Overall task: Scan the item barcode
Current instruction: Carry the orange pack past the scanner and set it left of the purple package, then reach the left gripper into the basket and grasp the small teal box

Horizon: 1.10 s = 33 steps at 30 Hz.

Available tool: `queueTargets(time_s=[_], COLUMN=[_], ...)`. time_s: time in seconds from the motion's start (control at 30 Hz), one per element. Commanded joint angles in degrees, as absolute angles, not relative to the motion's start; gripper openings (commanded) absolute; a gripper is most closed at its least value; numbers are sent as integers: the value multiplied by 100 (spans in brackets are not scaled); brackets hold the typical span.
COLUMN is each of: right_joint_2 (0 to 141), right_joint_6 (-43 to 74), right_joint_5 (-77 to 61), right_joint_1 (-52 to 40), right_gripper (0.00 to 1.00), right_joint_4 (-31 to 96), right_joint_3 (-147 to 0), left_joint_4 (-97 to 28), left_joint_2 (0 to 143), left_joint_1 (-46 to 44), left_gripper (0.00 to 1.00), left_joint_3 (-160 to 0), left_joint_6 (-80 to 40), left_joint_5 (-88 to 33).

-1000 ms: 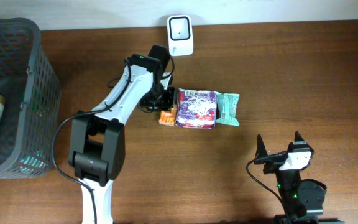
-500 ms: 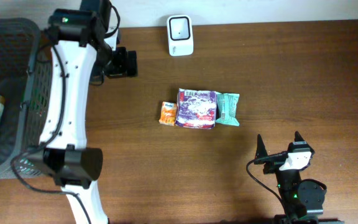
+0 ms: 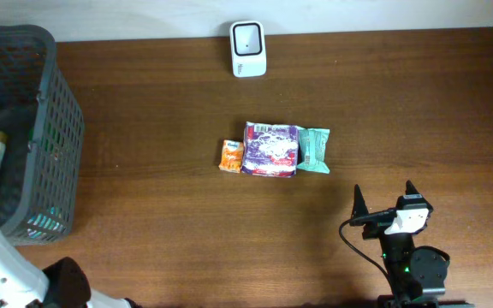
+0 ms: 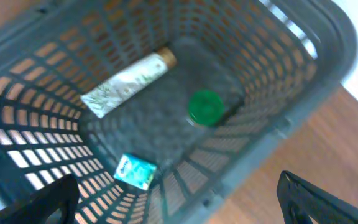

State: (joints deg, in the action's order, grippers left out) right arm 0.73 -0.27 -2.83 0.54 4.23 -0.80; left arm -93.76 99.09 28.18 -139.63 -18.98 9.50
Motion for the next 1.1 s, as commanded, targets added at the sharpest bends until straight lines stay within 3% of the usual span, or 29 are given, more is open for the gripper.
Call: queueTargets(time_s=[0.0, 0.43, 0.63, 1.07], right_joint_2=[43, 43, 43, 43], right_joint_6=[-60, -60, -58, -60], right_joint_5=[-316, -316, -316, -316], right_joint_1=[-3, -3, -3, -3], right_gripper=[99, 99, 99, 99], right_joint_4=[427, 427, 427, 427], right_joint_3=[-32, -32, -32, -32], left_joint_4=[-9275, -9673, -9647, -8674], left_joint_2=[10060, 11478, 11485, 11498], left_joint_1=[3321, 3686, 4104, 4265], left_gripper=[99, 99, 99, 99], left_joint_3=[-13996, -13852, -12967, -10940], left_joint_6=[-2060, -2115, -2386, -2005], left_joint_5=[972, 1223, 1649, 937])
